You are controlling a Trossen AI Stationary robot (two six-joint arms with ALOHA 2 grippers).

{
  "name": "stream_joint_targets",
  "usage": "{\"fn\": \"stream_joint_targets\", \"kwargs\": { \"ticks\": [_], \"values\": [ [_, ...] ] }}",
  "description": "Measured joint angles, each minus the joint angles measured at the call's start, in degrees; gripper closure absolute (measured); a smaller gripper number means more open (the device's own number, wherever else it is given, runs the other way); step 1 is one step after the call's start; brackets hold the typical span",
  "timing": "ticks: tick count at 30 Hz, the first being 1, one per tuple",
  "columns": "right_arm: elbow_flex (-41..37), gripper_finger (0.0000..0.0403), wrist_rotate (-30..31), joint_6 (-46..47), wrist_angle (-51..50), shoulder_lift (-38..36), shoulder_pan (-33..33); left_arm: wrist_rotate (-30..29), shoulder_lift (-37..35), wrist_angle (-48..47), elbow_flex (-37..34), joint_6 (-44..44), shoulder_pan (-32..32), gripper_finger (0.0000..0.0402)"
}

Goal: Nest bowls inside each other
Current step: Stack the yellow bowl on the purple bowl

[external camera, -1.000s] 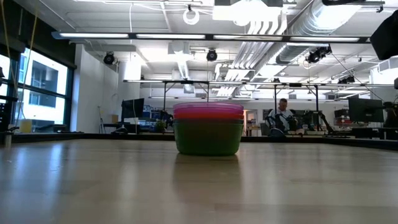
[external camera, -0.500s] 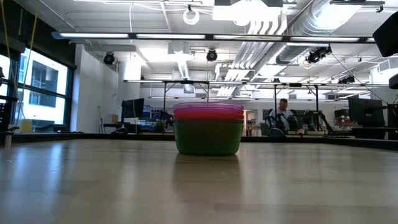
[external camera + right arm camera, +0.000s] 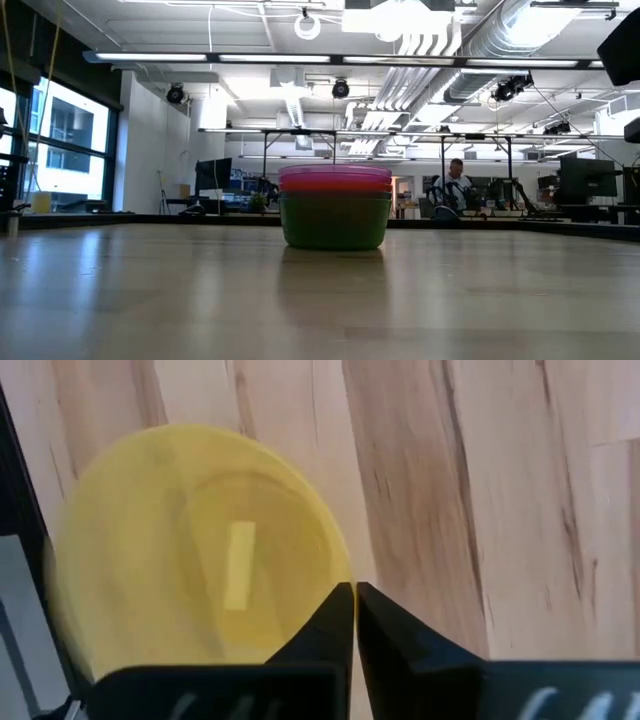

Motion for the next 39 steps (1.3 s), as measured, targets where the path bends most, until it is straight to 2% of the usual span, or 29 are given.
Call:
{"fn": "stream_joint_targets", "kwargs": {
  "ticks": [13, 30, 39],
  "values": [
    [0.8, 0.0402, -3.3, 2.9, 1.0, 2.0, -0.1, 0.7, 0.0, 0.0, 0.0, 0.1, 0.0, 0.0218],
    [11.6, 0.0403, -1.3, 3.6, -11.7, 2.0, -0.4, 0.7, 0.0, 0.0, 0.0, 0.6, 0.0, 0.0218],
    [17.8, 0.0403, -0.6, 4.6, -16.1, 2.0, -4.0, 0.7, 0.0, -1.6, 0.0, 1.3, 0.0, 0.0218]
  ]
}}
